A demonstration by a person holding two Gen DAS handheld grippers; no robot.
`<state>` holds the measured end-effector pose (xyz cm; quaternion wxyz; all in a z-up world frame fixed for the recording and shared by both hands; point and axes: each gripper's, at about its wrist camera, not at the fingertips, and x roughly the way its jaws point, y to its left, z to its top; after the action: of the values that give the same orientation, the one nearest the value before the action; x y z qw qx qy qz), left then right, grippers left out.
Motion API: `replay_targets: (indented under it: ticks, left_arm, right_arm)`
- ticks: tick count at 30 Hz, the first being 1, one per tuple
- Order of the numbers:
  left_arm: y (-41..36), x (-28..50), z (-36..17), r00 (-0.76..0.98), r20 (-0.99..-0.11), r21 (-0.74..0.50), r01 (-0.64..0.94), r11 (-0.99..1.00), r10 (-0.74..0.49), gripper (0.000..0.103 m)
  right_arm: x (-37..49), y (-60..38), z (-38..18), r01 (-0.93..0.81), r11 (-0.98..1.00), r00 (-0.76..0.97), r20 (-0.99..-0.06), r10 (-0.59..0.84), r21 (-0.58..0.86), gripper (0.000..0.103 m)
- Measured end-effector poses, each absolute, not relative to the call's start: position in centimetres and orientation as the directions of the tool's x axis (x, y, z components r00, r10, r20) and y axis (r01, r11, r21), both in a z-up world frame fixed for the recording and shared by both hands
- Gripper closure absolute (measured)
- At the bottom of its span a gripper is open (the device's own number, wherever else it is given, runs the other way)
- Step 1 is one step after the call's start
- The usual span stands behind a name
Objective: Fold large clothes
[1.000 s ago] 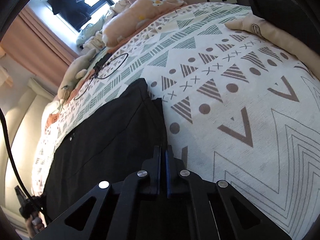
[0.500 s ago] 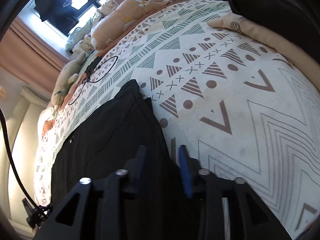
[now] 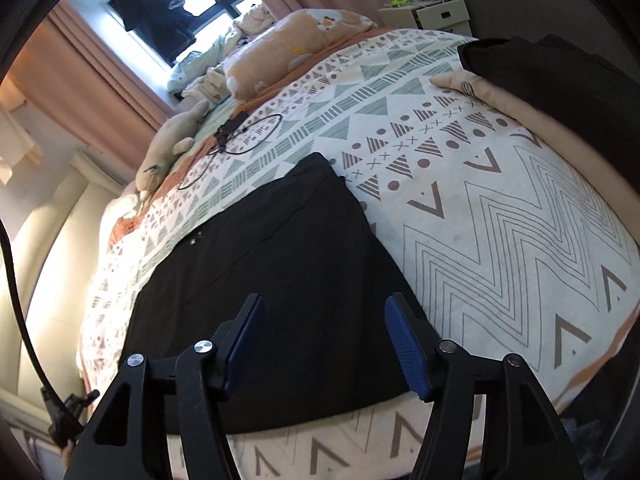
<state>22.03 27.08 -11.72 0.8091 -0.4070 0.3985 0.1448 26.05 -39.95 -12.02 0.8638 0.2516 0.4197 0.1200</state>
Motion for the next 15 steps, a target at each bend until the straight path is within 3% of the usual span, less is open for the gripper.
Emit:
replay_targets:
  ticks: [15]
  left_arm:
    - [25.2,15.5,-12.7,0.708,-0.691,-0.623,-0.483,0.615,-0.143,0.041]
  right_arm:
    - [19.8,-35.0,-11.3,-0.167,0.861,0.618,-0.63,0.471,0.48,0.039]
